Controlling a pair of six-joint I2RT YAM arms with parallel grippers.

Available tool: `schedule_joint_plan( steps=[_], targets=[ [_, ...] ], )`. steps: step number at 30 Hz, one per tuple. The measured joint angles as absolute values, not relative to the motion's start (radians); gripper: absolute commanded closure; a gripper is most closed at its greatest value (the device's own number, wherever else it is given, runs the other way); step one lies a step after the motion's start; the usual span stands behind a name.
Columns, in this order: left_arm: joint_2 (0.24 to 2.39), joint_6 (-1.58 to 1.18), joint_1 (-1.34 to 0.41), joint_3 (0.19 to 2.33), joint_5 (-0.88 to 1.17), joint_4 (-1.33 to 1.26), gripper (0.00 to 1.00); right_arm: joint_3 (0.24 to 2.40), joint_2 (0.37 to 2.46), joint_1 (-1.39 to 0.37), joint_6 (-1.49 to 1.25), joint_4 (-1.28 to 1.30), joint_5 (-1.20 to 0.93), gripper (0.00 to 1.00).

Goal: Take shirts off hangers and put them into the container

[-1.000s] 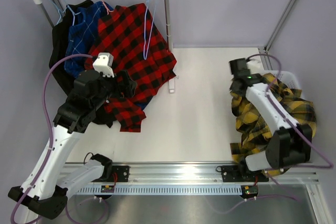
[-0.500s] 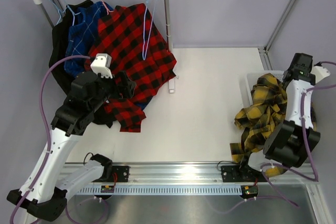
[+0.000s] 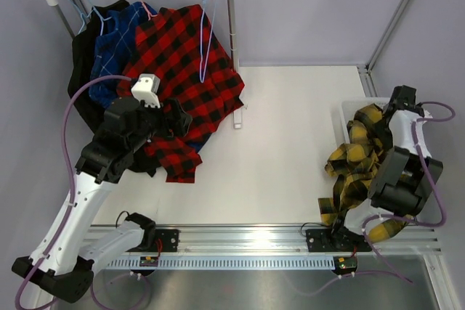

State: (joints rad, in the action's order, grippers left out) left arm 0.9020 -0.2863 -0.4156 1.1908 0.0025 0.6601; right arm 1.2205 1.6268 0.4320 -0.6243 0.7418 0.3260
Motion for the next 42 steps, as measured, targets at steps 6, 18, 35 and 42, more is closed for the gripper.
schedule_joint_plan(
  steps=[6,18,35,42],
  targets=[
    [0.941,-0.29,-0.416,1.197,0.03,0.661,0.01,1.242,1.325,0.419,-0.614,0.76,0.274,0.07],
    [0.957,-0.297,-0.416,1.242,0.069,0.659,0.01,0.992,0.916,0.339,-0.628,0.927,0.208,0.01],
    [0.897,-0.311,-0.416,1.241,0.084,0.66,0.01,0.934,1.091,0.329,-0.666,0.924,0.157,1.0],
    [0.866,-0.312,-0.416,1.241,0.084,0.661,0.01,1.444,1.279,0.331,-0.622,0.946,0.291,1.0]
  ],
)
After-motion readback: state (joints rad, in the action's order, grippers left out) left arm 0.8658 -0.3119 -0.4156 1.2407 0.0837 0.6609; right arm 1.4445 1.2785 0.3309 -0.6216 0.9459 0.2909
